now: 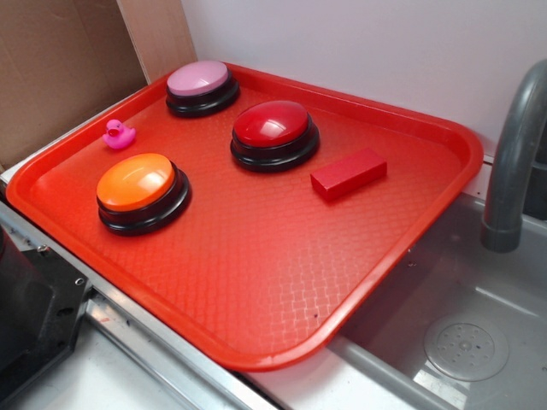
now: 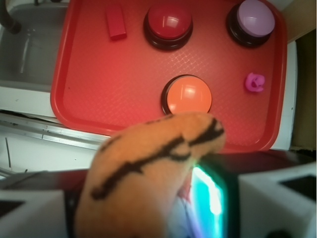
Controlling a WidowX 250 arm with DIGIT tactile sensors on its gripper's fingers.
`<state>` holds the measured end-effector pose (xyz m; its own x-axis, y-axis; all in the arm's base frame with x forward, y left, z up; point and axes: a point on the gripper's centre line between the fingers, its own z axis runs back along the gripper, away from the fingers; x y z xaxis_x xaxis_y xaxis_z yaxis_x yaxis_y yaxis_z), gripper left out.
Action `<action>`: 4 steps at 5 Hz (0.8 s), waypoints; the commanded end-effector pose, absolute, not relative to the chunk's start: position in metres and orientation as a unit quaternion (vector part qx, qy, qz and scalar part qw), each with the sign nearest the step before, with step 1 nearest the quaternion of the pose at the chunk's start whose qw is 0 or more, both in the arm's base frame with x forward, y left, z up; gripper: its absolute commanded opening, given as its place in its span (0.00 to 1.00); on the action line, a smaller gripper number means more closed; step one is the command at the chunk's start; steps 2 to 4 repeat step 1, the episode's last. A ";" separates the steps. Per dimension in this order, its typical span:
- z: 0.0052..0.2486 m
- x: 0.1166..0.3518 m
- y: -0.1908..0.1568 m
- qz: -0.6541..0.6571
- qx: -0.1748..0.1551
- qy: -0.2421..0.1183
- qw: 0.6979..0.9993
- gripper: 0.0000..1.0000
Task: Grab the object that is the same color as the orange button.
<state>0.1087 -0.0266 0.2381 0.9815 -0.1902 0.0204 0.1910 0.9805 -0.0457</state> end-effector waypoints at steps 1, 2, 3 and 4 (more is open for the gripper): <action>0.241 0.107 -0.040 -0.085 0.002 -0.015 0.996 0.03; 0.241 0.107 -0.040 -0.085 0.002 -0.015 0.996 0.03; 0.241 0.107 -0.040 -0.085 0.002 -0.015 0.996 0.03; 0.241 0.107 -0.040 -0.085 0.002 -0.015 0.996 0.03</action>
